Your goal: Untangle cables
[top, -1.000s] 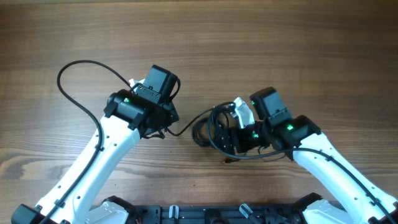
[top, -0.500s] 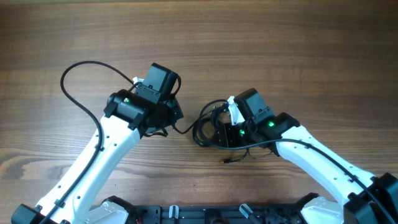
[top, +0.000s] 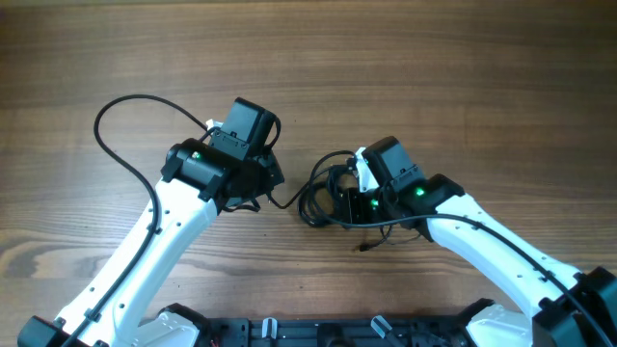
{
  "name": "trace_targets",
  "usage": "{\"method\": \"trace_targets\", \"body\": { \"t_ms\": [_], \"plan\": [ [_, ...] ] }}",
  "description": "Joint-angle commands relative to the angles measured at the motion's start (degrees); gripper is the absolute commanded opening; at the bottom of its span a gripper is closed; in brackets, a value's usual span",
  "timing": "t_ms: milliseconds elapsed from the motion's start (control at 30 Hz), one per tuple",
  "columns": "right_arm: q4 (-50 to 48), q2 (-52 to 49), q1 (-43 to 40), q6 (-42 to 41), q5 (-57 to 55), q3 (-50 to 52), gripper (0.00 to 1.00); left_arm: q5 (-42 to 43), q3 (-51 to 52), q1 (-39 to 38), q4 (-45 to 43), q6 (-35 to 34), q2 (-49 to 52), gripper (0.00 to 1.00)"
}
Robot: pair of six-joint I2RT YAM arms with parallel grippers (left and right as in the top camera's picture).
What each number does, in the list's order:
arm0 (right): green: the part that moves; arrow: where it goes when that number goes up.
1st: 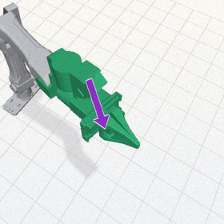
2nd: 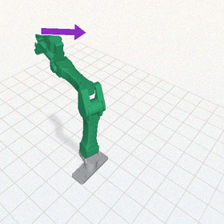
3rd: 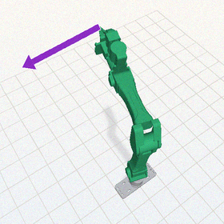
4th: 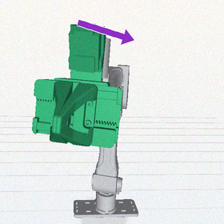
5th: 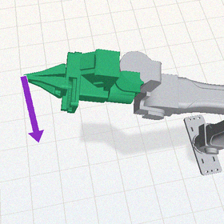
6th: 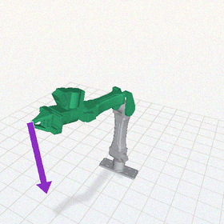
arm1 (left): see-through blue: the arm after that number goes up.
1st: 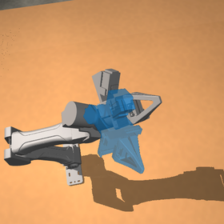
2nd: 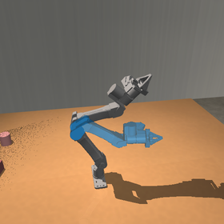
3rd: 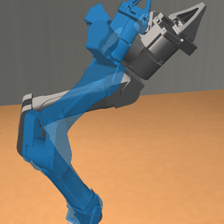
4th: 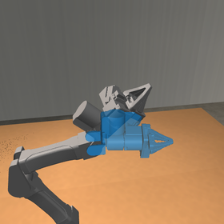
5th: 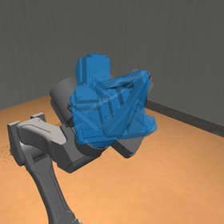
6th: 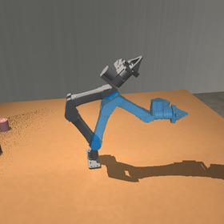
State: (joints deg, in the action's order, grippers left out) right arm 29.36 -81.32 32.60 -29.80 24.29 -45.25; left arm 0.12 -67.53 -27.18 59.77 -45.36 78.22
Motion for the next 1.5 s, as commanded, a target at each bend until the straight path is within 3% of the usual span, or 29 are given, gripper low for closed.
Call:
{"method": "trace_targets", "body": {
  "t_ms": [0, 200, 533, 733, 867, 933, 1100, 1267, 1300, 1400, 1467],
  "plan": [
    [0.2, 3.78, 0.33, -0.46, -0.59, -0.5, 0.04, 0.46, -0.57, 1.36, -0.11, -0.57, 0.35, 0.04],
    [2.97, 9.68, 0.33, -4.9, -9.11, -0.5, 0.04, 0.46, -0.57, 4.85, 1.86, -0.52, 0.35, 0.04],
    [4.48, 18.73, 0.33, -4.96, -15.89, -0.5, 0.04, -1.49, -0.57, 8.7, 3.13, -0.52, 0.35, 0.04],
    [8.98, 23.06, 0.33, -12.92, -30.64, -0.5, 0.06, -2.16, -0.57, 12.37, 5.31, -0.09, 0.35, 0.04],
    [9.14, 23.04, 0.33, -12.57, -29.55, -0.5, 0.21, -2.14, -0.5, 12.31, 5.44, -0.09, 0.35, 0.04],
    [9.16, 23.04, 0.33, -12.57, -28.92, -0.48, 0.43, -2.14, -0.5, 12.31, 5.49, -0.09, 0.35, 0.04],
    [10.56, 21.99, 0.33, -12.57, -29.33, -0.48, 0.54, -2.14, 0.15, 12.31, 5.46, -0.09, 0.35, 0.04],
    [12.68, 16.63, 0.33, -15.26, -30.12, -0.48, 0.58, -2.14, 0.15, 12.31, 5.46, -0.11, 0.35, 0.04],
    [12.9, 15.72, 0.33, -15.43, -30.1, -0.48, 0.63, -2.14, 0.15, 12.31, 5.46, -0.09, 0.35, 0.04],
    [13.27, 12.04, 0.33, -15.37, -29.88, -0.48, 0.98, -2.14, 0.15, 12.31, 5.51, -0.09, 0.35, 0.04],
    [13.6, 10.95, -0.35, -15.17, -29.86, -0.48, 1.0, -2.14, 0.15, 12.31, 5.57, -0.09, 0.35, 0.04]
  ]
}}
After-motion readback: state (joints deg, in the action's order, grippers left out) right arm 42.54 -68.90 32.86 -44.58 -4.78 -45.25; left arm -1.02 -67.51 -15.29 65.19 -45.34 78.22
